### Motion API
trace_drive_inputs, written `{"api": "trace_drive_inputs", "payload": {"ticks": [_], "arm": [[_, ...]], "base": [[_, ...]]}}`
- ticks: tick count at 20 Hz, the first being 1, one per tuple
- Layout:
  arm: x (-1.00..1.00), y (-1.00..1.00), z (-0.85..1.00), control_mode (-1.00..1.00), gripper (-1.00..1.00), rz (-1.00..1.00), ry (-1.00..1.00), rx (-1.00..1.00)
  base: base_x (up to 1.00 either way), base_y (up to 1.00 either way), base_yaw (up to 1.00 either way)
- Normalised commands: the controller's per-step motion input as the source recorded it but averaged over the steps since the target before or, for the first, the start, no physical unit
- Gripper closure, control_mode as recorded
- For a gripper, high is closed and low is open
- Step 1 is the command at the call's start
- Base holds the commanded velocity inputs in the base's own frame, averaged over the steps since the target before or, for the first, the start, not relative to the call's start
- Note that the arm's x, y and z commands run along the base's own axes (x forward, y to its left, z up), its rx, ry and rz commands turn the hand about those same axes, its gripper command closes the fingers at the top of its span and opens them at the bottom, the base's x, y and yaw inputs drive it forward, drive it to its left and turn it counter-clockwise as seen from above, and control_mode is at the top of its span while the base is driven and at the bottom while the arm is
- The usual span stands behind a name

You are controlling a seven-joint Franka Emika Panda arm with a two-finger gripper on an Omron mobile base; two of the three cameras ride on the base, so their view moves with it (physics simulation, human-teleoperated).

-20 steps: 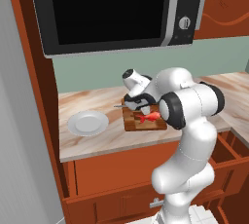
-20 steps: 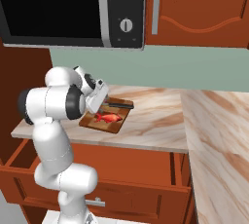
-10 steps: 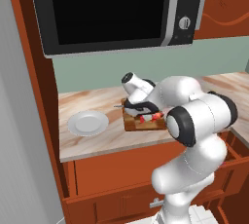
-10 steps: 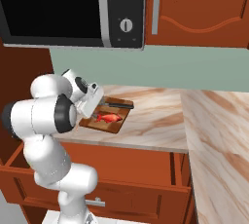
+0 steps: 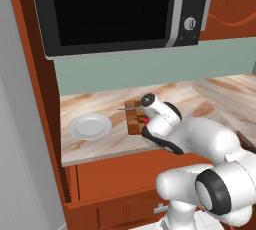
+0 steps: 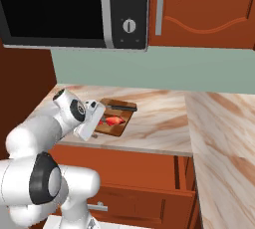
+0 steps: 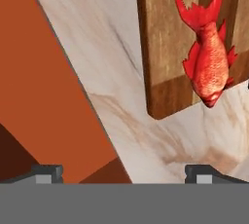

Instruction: Pick up the knife from the drawer and place it on the cutting board. Then place the meat from the plate to the cutting board.

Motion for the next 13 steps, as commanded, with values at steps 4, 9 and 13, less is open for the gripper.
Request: {"api": "trace_drive_inputs", "payload": {"ticks": [4, 9, 13], "arm": [[-1.00, -0.34, 0.68, -1.00, -1.00, 0.00, -0.17, 0.13], [-1.00, -0.71, 0.79, -1.00, -1.00, -0.04, -0.56, 0.21], [-0.51, -0.34, 0.26, -1.00, -1.00, -0.06, -0.41, 0.14]], "base": [[0.00, 0.00, 0.00], [0.00, 0.00, 0.00], [0.00, 0.00, 0.00]]}}
